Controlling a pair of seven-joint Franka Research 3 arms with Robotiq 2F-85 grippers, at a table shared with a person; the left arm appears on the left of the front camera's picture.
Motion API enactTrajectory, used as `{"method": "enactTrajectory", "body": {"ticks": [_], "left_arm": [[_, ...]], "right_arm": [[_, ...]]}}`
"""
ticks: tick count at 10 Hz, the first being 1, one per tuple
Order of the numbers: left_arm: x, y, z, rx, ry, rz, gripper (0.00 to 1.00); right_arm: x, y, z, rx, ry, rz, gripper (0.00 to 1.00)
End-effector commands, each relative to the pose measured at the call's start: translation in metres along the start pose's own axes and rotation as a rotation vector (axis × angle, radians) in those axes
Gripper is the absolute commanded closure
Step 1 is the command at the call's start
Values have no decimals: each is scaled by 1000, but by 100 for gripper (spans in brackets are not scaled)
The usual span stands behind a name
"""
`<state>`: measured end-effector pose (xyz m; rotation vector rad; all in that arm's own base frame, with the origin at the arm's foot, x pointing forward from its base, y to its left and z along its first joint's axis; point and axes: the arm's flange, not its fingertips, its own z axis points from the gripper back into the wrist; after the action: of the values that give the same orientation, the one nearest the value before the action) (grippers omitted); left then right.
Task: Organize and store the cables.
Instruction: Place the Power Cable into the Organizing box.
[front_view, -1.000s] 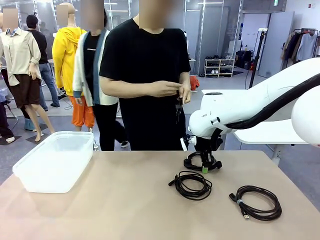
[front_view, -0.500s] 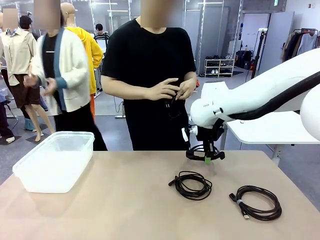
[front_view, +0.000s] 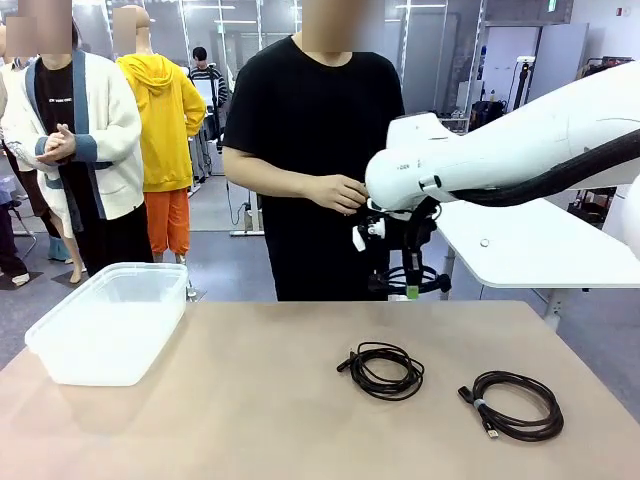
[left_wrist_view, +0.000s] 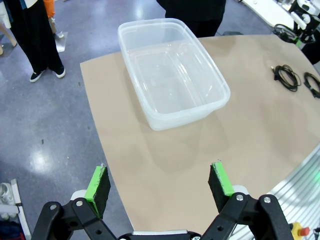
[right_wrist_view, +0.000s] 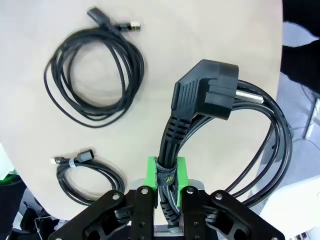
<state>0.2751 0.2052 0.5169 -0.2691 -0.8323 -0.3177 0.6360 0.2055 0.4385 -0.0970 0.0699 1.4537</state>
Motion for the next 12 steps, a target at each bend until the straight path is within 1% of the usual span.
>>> {"method": "enactTrajectory", "body": {"ticks": [1, 3, 4, 6, 8, 9, 11, 12], "left_arm": [[0, 0, 0, 2, 2, -4, 0], [0, 0, 0, 2, 2, -4, 0], [0, 0, 0, 2, 2, -4, 0], [0, 0, 0, 2, 2, -4, 0], [0, 0, 0, 2, 2, -4, 0], [0, 0, 0, 2, 2, -4, 0], [0, 0, 0, 2, 2, -4, 0], [0, 0, 0, 2, 2, -4, 0]], "right_arm": [[46, 10, 15, -35, 39, -20, 94], [98, 37, 25, -67, 37, -19, 94], [123, 49, 22, -70, 35, -15, 94], [173, 69, 5, -75, 7, -16, 94], [210, 89, -17, -65, -24, 8, 94], [220, 96, -32, -58, -53, 5, 94], [227, 100, -58, -24, -79, 3, 94], [228, 103, -72, -4, -61, 5, 94]]}}
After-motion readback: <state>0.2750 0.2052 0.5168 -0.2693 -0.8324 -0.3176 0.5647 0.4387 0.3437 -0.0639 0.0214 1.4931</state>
